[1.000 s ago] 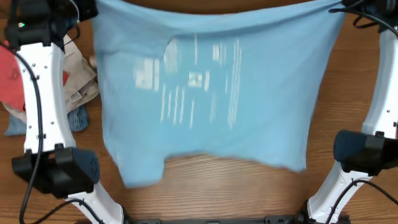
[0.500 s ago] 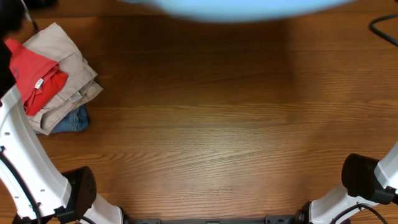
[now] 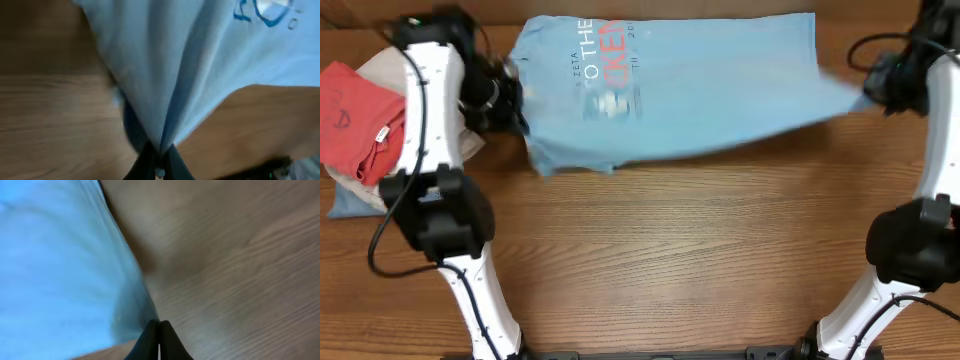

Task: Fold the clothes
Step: 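Lay the T-shirt down flat with both grippers, front side up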

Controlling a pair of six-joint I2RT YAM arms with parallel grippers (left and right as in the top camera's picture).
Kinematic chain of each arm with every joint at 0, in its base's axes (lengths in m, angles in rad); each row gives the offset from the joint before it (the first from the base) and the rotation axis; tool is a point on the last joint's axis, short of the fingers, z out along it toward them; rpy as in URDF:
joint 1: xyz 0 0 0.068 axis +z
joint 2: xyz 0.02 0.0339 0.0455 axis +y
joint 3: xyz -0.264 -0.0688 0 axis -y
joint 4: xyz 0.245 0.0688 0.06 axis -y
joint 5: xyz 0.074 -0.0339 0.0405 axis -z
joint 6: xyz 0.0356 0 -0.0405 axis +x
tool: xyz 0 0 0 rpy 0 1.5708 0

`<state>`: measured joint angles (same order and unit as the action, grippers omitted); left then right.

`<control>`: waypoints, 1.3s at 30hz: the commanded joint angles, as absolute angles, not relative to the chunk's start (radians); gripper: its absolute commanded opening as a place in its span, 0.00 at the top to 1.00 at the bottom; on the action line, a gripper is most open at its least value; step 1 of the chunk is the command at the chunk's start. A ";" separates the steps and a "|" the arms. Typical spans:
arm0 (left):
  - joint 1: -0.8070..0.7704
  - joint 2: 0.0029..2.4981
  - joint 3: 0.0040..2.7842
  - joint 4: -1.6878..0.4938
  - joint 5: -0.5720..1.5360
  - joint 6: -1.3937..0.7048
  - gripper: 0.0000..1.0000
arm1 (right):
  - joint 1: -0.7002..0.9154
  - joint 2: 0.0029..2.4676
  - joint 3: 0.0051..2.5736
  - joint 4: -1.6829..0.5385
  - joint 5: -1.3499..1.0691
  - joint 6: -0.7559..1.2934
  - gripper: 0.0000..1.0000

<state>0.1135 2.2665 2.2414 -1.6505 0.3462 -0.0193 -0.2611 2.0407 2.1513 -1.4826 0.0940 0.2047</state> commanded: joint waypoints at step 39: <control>0.091 1.450 1.336 -1.278 0.147 -0.165 0.96 | -0.427 1.405 1.338 -1.317 -0.091 0.242 0.96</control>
<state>0.0963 1.4986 1.3499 -1.2705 0.1741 -0.1177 -0.4294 1.4319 1.3506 -1.3174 -0.0929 0.2211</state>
